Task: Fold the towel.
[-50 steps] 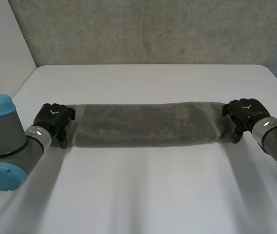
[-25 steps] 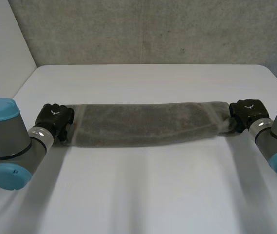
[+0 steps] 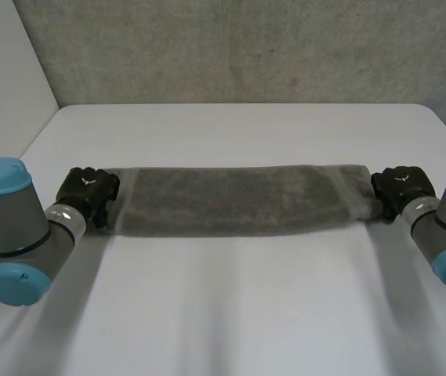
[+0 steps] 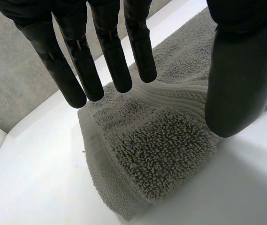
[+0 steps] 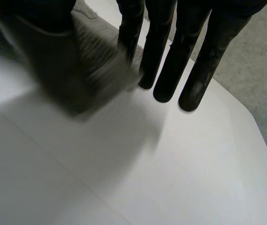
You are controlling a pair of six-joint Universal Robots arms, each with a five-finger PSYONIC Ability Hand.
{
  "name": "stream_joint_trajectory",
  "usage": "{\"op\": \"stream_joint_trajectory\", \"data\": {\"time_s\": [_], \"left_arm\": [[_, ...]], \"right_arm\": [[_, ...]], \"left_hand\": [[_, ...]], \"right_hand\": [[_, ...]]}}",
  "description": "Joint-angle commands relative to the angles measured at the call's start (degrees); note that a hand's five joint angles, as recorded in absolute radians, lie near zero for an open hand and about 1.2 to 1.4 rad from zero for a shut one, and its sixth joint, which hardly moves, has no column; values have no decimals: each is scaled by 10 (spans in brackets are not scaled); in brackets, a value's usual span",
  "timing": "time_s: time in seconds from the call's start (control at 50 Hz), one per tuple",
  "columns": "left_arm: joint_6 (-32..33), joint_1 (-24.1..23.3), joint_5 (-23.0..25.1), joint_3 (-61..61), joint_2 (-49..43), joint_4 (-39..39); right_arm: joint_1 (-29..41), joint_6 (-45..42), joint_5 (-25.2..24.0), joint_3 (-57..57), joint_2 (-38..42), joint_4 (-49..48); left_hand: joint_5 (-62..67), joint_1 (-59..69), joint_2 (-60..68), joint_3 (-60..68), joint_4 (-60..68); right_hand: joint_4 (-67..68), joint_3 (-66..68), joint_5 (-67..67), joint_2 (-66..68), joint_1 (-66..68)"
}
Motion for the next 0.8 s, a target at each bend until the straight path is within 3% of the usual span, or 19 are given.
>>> {"op": "stream_joint_trajectory", "data": {"time_s": [0.02, 0.1, 0.14, 0.18, 0.36, 0.48, 0.58, 0.68, 0.74, 0.78, 0.8], "left_arm": [[0, 0, -2, -2, 6, -1], [1, -3, -6, -5, 12, -8], [0, -4, -8, -10, 44, -11], [-2, -4, -9, -13, 66, -13], [-7, -3, -15, -31, 170, -44], [-7, -4, -13, -34, 187, -46], [-8, -3, -14, -28, 187, -46], [-11, -11, -14, -15, 180, -44], [-15, -14, -15, -11, 178, -43], [-39, -24, -15, -1, 166, -42], [-39, -24, -15, -1, 166, -42]], "right_arm": [[-5, -6, 5, -10, -2, -8], [-27, -18, 6, -16, -8, -1], [-57, -49, 4, -13, -24, 2], [-75, -73, 3, -10, -29, 3], [-166, -230, 6, -40, -34, -1], [-166, -235, 10, -77, -53, 0], [-94, -210, 10, -98, -75, -3], [80, -185, 3, -134, -70, -19], [121, -187, -2, -135, -61, -36], [207, -190, -23, -138, -24, -88], [208, -190, -23, -138, -24, -88]], "left_hand": [[-173, -76, -76, -75, -76], [-254, -157, -157, -156, -157], [-387, -291, -291, -290, -291], [-426, -330, -330, -329, -330], [-437, -340, -340, -339, -341], [-437, -340, -340, -339, -341], [-437, -340, -340, -339, -341], [-437, -340, -340, -339, -341], [-435, -339, -339, -338, -339], [-434, -337, -337, -336, -337], [-434, -337, -337, -336, -337]], "right_hand": [[260, 261, 256, 257, 259], [260, 261, 256, 257, 259], [260, 261, 256, 257, 259], [260, 261, 256, 257, 259], [260, 261, 256, 257, 259], [260, 261, 256, 257, 259], [260, 261, 256, 257, 259], [260, 261, 256, 257, 259], [260, 261, 256, 257, 259], [260, 261, 256, 257, 259], [260, 261, 256, 257, 259]]}}
